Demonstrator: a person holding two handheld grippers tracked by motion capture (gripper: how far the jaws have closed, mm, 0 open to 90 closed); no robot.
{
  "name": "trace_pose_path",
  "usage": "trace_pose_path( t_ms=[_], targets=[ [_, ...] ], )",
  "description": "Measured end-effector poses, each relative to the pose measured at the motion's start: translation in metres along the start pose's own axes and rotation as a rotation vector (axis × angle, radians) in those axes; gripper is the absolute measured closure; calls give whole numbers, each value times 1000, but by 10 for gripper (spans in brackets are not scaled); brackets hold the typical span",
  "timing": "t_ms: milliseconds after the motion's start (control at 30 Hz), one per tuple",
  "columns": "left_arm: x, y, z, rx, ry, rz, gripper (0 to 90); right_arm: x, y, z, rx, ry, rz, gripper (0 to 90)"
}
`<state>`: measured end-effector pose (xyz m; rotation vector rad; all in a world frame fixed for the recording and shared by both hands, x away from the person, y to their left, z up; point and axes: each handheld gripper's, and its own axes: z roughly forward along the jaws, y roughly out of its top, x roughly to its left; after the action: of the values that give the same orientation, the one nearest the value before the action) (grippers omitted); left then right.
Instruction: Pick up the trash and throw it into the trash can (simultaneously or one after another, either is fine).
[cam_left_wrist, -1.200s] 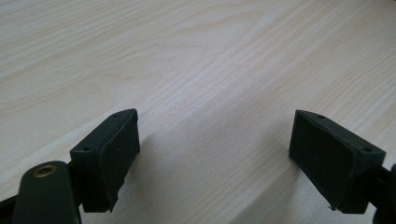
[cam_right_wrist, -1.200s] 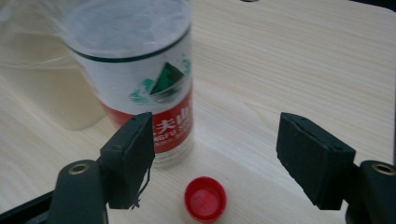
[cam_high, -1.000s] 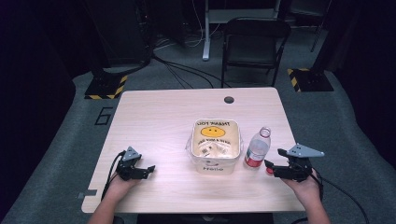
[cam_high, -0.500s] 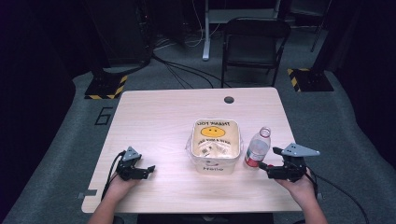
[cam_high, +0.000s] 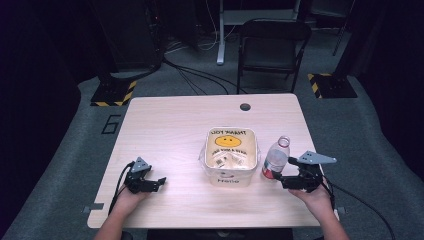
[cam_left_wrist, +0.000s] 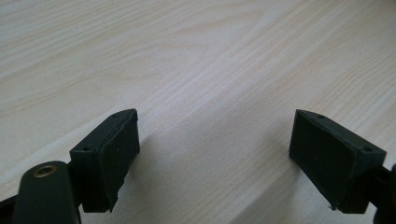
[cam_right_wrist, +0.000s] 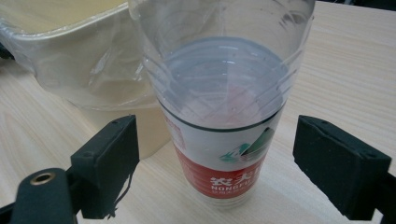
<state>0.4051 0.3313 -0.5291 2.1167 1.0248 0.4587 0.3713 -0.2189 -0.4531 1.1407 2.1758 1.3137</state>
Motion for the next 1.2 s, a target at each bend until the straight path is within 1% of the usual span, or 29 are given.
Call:
trace_pose_path(
  t_ms=[200,400,767,900,1033,1067,1200],
  targets=[
    [0,0,0,1,0,-2,160,0,2,2,-11,-1,-1,138],
    [0,0,0,1,-1,-2,160,1,5,6,-4,2,-11,137],
    [0,0,0,1,-1,1,160,2,9,11,-16,-2,-9,137],
    [0,0,0,2,-1,-3,160,3,10,15,-27,-2,-7,139],
    [0,0,0,0,0,1,160,5,11,18,-23,-4,-10,140],
    [0,0,0,1,-1,0,160,6,11,20,-25,-12,-13,148],
    [0,0,0,3,-3,-6,160,6,11,20,-29,-18,-14,181]
  ],
)
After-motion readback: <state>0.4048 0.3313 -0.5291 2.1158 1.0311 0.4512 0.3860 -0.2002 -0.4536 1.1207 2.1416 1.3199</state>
